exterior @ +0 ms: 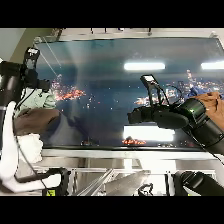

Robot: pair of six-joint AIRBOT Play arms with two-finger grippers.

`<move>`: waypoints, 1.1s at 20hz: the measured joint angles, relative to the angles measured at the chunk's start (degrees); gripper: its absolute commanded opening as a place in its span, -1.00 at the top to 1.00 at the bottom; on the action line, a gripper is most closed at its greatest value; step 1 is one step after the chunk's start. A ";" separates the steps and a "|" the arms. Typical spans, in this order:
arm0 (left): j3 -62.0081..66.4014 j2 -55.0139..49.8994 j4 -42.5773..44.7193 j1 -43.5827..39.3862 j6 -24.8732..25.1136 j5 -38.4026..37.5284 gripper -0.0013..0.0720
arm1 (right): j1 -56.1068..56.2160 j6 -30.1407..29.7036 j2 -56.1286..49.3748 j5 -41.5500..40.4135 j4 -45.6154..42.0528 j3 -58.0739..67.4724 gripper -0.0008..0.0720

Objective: Fold the shirts.

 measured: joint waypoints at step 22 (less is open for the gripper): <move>32.46 -28.33 -2.21 2.69 0.28 8.07 0.92 | -0.66 1.88 0.02 1.01 -0.48 0.00 0.92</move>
